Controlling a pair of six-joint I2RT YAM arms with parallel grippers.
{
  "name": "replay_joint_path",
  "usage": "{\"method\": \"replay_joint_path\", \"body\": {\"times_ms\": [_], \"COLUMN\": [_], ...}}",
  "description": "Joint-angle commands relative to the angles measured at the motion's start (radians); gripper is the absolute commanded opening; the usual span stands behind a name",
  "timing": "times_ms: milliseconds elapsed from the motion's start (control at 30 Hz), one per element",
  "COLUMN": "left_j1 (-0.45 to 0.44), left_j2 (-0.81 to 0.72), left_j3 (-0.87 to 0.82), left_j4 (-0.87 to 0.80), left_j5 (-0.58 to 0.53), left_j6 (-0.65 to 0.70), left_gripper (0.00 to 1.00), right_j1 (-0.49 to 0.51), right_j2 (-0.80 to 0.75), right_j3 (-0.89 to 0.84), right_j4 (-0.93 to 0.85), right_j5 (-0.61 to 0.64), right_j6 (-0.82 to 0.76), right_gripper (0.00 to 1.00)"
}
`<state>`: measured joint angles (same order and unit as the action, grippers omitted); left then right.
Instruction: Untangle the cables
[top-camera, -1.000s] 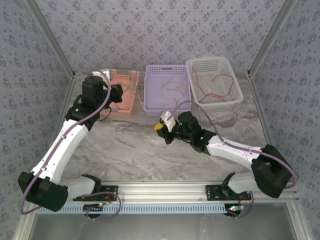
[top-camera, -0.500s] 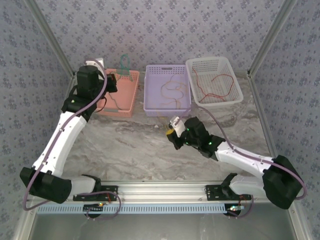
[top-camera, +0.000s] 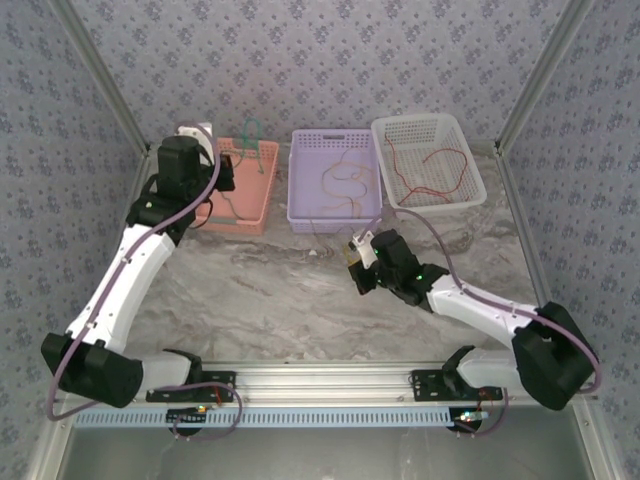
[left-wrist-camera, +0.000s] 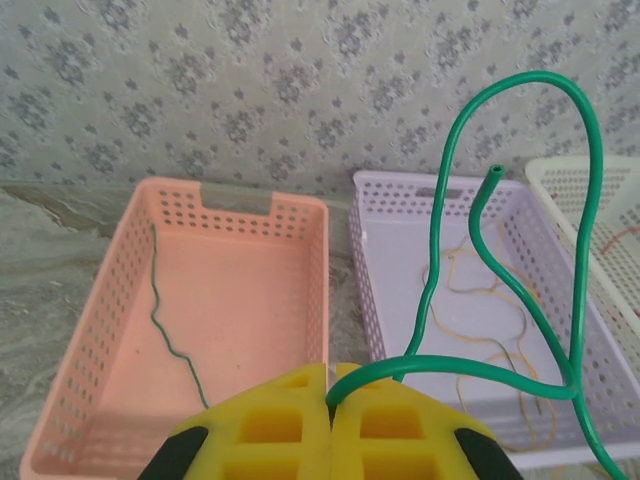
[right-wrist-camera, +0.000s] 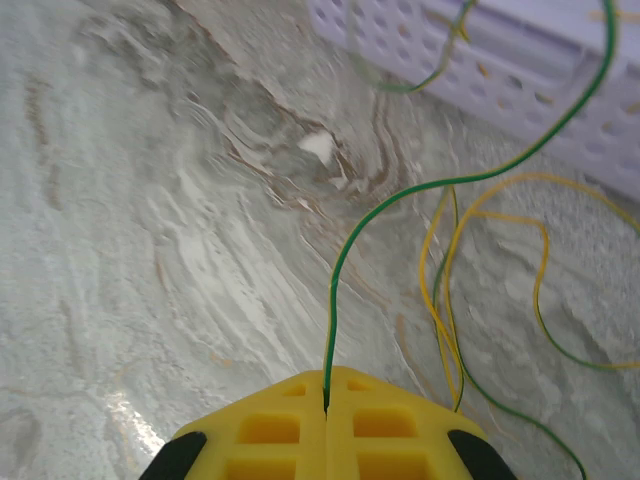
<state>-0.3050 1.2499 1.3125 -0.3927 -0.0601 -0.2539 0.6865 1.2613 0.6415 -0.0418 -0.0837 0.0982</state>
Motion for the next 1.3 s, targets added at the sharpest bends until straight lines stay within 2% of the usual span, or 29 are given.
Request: {"method": "replay_joint_path", "body": {"times_ms": [0, 67, 167, 367, 567, 733, 900, 1033, 1167, 1267], "left_j1": [-0.027, -0.050, -0.071, -0.146, -0.221, -0.253, -0.278, -0.287, -0.293, -0.295], "left_j2": [-0.052, -0.064, -0.061, -0.050, -0.009, 0.003, 0.017, 0.025, 0.024, 0.023], "left_j3": [-0.043, -0.068, -0.070, -0.070, -0.050, -0.059, -0.058, -0.053, -0.050, -0.049], "left_j4": [0.039, 0.043, 0.006, -0.051, -0.131, -0.155, -0.155, -0.148, -0.147, -0.147], "left_j5": [0.052, 0.048, 0.035, 0.006, -0.047, -0.071, -0.075, -0.074, -0.074, -0.071], "left_j6": [-0.005, -0.014, -0.050, -0.106, -0.177, -0.225, -0.231, -0.230, -0.227, -0.225], "left_gripper": [0.00, 0.00, 0.00, 0.00, 0.00, 0.00, 0.00, 0.00, 0.00, 0.00], "right_j1": [0.005, 0.027, 0.085, 0.236, 0.352, 0.375, 0.369, 0.339, 0.295, 0.264], "right_j2": [0.011, -0.039, -0.144, -0.297, -0.239, -0.140, -0.042, 0.022, 0.052, 0.070], "right_j3": [0.047, 0.037, 0.044, 0.080, 0.138, 0.204, 0.285, 0.342, 0.380, 0.394], "right_j4": [-0.059, -0.049, -0.069, -0.035, 0.160, 0.274, 0.288, 0.282, 0.258, 0.241], "right_j5": [0.079, 0.109, 0.168, 0.294, 0.415, 0.462, 0.468, 0.455, 0.447, 0.417], "right_j6": [0.074, 0.093, 0.103, 0.070, -0.096, -0.201, -0.248, -0.237, -0.207, -0.190], "right_gripper": [0.18, 0.36, 0.49, 0.55, 0.60, 0.64, 0.65, 0.60, 0.51, 0.36]}}
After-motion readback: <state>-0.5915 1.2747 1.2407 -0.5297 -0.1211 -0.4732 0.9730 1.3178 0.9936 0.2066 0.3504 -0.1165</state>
